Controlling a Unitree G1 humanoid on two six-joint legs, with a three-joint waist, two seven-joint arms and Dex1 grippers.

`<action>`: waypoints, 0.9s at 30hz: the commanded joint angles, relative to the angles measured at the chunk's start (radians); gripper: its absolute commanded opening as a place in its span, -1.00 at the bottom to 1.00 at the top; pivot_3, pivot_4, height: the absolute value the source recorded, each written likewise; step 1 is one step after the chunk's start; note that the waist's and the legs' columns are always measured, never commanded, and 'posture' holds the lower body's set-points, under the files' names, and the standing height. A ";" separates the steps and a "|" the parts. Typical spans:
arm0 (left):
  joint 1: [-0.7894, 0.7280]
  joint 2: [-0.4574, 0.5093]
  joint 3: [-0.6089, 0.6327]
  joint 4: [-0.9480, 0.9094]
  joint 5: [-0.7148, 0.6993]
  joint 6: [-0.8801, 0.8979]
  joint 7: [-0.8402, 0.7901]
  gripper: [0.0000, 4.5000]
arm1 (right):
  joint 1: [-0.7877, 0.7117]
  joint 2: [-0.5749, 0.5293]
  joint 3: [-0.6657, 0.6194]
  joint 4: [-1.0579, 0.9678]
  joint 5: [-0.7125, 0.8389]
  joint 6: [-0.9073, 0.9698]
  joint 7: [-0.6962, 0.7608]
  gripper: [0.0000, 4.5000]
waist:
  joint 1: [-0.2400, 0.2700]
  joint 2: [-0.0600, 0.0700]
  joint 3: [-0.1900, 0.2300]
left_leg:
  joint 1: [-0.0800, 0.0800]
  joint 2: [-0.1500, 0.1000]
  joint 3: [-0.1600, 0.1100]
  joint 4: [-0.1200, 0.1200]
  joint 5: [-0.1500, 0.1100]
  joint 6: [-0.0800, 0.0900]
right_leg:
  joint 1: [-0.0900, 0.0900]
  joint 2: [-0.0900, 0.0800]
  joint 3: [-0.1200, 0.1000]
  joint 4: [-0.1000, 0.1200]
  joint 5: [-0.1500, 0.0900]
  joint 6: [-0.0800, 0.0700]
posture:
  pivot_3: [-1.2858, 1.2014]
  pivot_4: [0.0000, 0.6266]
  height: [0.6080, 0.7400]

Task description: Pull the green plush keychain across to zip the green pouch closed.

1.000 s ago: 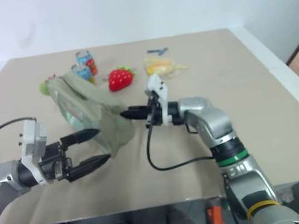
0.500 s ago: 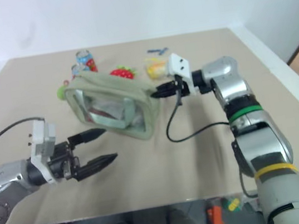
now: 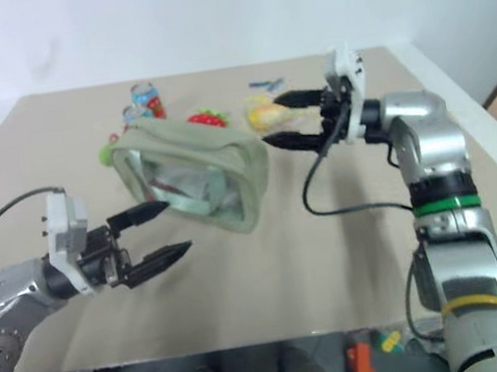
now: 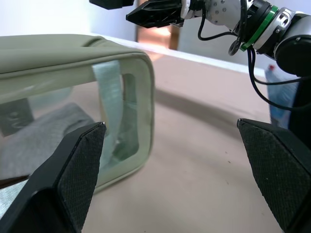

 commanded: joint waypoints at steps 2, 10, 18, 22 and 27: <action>-0.085 0.012 0.017 0.032 -0.016 0.001 -0.004 1.00 | 0.133 -0.007 -0.021 -0.418 0.049 0.209 -0.205 1.00 | -0.005 0.001 0.000 | 0.000 0.000 -0.001 0.000 0.000 0.000 | 0.000 0.001 0.000 0.001 0.000 0.000 | 0.03 -0.52 1.00; -0.111 0.048 -0.006 0.065 0.012 0.004 -0.053 1.00 | 0.247 0.172 0.055 -0.769 0.078 0.411 -0.533 1.00 | -0.014 0.001 0.000 | 0.001 0.002 -0.001 0.001 0.000 0.000 | -0.001 0.002 0.000 0.002 0.000 0.000 | 0.03 -0.52 1.00; -0.125 0.052 -0.014 0.079 0.029 0.005 -0.062 1.00 | 0.314 0.201 0.123 -0.749 0.020 0.362 -0.606 0.75 | -0.014 0.000 0.000 | -0.001 0.000 0.000 0.003 0.000 0.000 | 0.000 0.000 0.000 0.001 -0.001 -0.002 | 0.03 -0.52 1.00; -0.125 0.046 -0.019 0.079 0.036 0.006 -0.058 1.00 | 0.353 0.198 0.135 -0.738 0.008 0.335 -0.607 0.15 | -0.014 0.000 0.000 | -0.001 0.000 -0.001 0.003 0.000 0.000 | 0.000 0.001 0.000 0.001 -0.001 -0.002 | 0.03 -0.52 1.00; -0.117 0.038 -0.026 0.072 0.037 0.011 -0.049 1.00 | 0.367 0.203 0.142 -0.734 -0.006 0.300 -0.615 -0.61 | -0.014 0.000 0.000 | -0.001 0.000 -0.001 0.003 0.000 0.000 | 0.000 0.001 0.000 0.001 -0.001 -0.002 | 0.03 -0.52 1.00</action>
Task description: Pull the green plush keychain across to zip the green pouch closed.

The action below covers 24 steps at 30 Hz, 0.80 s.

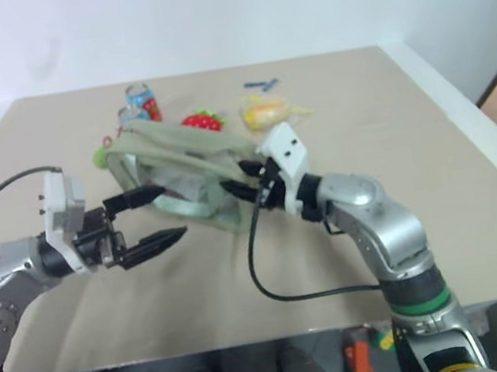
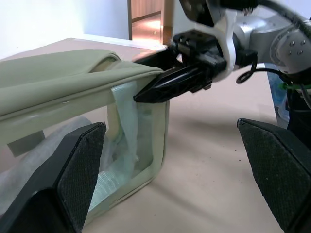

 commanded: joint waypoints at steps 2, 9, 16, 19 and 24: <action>-0.002 0.000 -0.003 -0.015 0.003 0.001 0.004 1.00 | -0.004 -0.005 0.006 -0.012 -0.019 -0.055 -0.002 -0.94 | 0.000 0.000 0.000 | 0.000 0.000 0.000 0.000 0.000 0.000 | 0.000 0.000 0.000 0.000 0.000 0.000 | 0.03 -0.52 1.00; -0.004 -0.001 -0.005 -0.001 0.012 0.002 -0.003 1.00 | -0.040 -0.061 -0.007 0.075 -0.007 -0.186 0.141 -0.98 | 0.000 0.000 0.000 | 0.000 0.000 0.000 0.000 0.000 0.000 | 0.000 0.000 0.000 0.000 0.000 0.000 | 0.03 -0.52 1.00; -0.006 -0.011 -0.019 -0.001 0.023 -0.002 -0.003 1.00 | -0.153 -0.166 -0.065 0.392 0.031 -0.435 0.484 -0.98 | 0.000 -0.001 0.001 | 0.000 0.000 0.000 0.001 0.000 0.000 | 0.001 0.000 0.000 0.000 0.000 0.000 | 0.03 -0.52 1.00; -0.001 -0.016 -0.018 -0.008 0.027 -0.004 0.004 1.00 | -0.209 -0.202 -0.066 0.550 0.008 -0.543 0.580 -0.98 | 0.000 -0.001 0.001 | 0.000 0.000 0.001 0.001 0.000 0.000 | 0.001 0.000 0.000 0.000 0.001 0.001 | 0.03 -0.52 1.00; 0.015 -0.017 -0.006 -0.025 0.024 0.003 0.019 1.00 | -0.272 -0.220 -0.066 0.747 -0.020 -0.699 0.697 -0.98 | 0.000 -0.001 0.001 | 0.000 0.000 0.000 0.001 0.000 0.000 | 0.001 0.000 0.000 0.000 0.002 0.003 | 0.03 -0.52 1.00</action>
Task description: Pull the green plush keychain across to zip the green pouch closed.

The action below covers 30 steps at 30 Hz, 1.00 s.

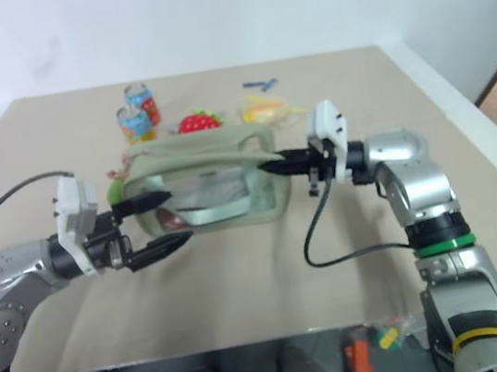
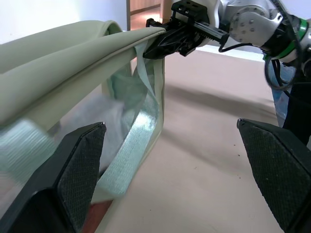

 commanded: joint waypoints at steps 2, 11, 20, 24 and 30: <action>0.008 -0.004 0.037 -0.038 -0.024 0.007 0.034 1.00 | -0.047 -0.018 -0.024 0.107 -0.028 -0.144 0.094 -0.98 | 0.000 0.000 0.000 | 0.000 0.000 0.000 0.000 0.000 0.000 | 0.000 0.000 0.000 0.000 0.000 0.000 | 0.03 -0.52 1.00; 0.049 0.024 0.211 -0.072 -0.073 0.062 0.183 1.00 | 0.013 -0.019 -0.037 0.019 -0.011 -0.067 0.045 -0.98 | 0.000 0.000 0.000 | 0.001 0.000 0.000 0.000 0.000 0.000 | 0.001 0.000 0.000 0.000 0.000 0.000 | 0.03 -0.52 1.00; 0.141 0.048 0.323 0.015 -0.009 0.001 0.164 1.00 | 0.045 -0.029 -0.049 -0.028 -0.016 -0.040 0.030 -0.98 | 0.001 0.000 0.000 | 0.002 0.000 0.000 0.001 0.000 0.000 | 0.001 0.000 0.000 0.000 -0.002 -0.004 | 0.03 -0.52 1.00; 0.099 0.032 0.269 0.107 0.028 -0.021 0.146 1.00 | 0.034 -0.030 -0.047 -0.017 -0.027 -0.057 0.026 -0.98 | 0.002 0.000 0.000 | 0.002 0.000 0.001 0.002 0.000 0.000 | 0.002 0.000 0.000 0.000 -0.001 -0.004 | 0.03 -0.52 1.00; 0.060 -0.012 0.217 0.181 0.039 -0.035 0.117 0.89 | 0.052 -0.038 -0.050 -0.033 -0.034 -0.069 0.022 -0.99 | 0.003 0.000 0.000 | 0.001 0.000 0.001 0.002 0.000 0.000 | 0.002 -0.001 0.001 0.000 0.001 0.000 | 0.03 -0.52 1.00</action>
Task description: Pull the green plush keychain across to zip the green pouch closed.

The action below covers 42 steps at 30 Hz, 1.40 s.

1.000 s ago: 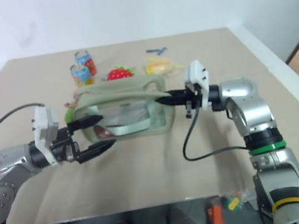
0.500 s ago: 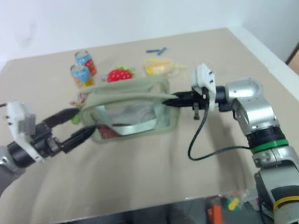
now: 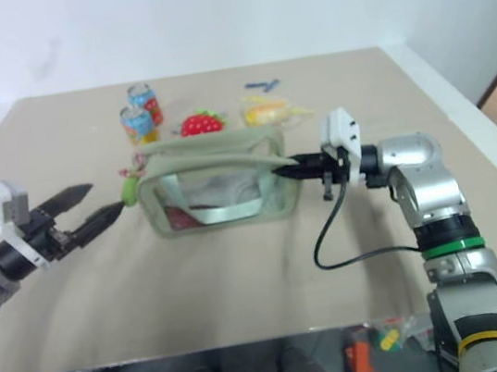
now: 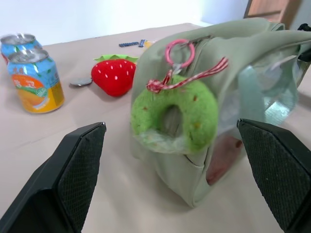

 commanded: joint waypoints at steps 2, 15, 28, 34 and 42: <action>-0.031 -0.007 -0.014 0.029 0.009 -0.030 -0.029 0.64 | 0.013 -0.027 -0.026 -0.048 -0.003 -0.011 0.000 -1.00 | 0.000 0.000 0.000 | 0.000 0.000 0.000 0.000 0.000 0.000 | 0.000 0.000 0.000 0.000 0.000 0.000 | 0.03 -0.52 1.00; -0.118 -0.027 -0.089 0.144 0.057 -0.081 -0.120 -0.80 | 0.036 -0.058 -0.030 -0.079 -0.011 -0.015 -0.018 -1.00 | 0.010 0.000 0.000 | 0.000 0.000 -0.001 0.000 0.000 0.000 | 0.000 0.000 0.000 0.000 0.000 0.000 | 0.03 -0.52 1.00; -0.348 -0.019 -0.089 0.101 0.015 -0.046 -0.105 -0.98 | 0.040 -0.068 -0.026 -0.073 -0.019 -0.024 -0.024 -1.00 | 0.013 -0.001 0.000 | -0.002 -0.001 -0.002 0.002 0.000 0.000 | 0.000 0.000 -0.002 0.000 0.001 0.002 | 0.03 -0.52 1.00; -0.568 -0.100 -0.288 0.133 0.097 -0.054 -0.146 -0.98 | 0.018 -0.049 -0.011 -0.038 -0.041 -0.049 -0.030 -1.00 | 0.011 -0.001 0.000 | -0.003 -0.003 -0.002 0.004 0.000 0.000 | 0.001 -0.001 0.000 -0.001 0.003 0.005 | 0.03 -0.52 1.00; -0.607 -0.109 -0.356 0.181 0.159 -0.030 -0.189 -0.98 | 0.029 -0.052 -0.017 -0.054 -0.049 -0.052 -0.037 -1.00 | 0.008 -0.001 0.001 | -0.003 -0.001 -0.002 0.003 0.000 0.000 | 0.000 0.001 0.000 0.000 0.002 0.004 | 0.03 -0.52 1.00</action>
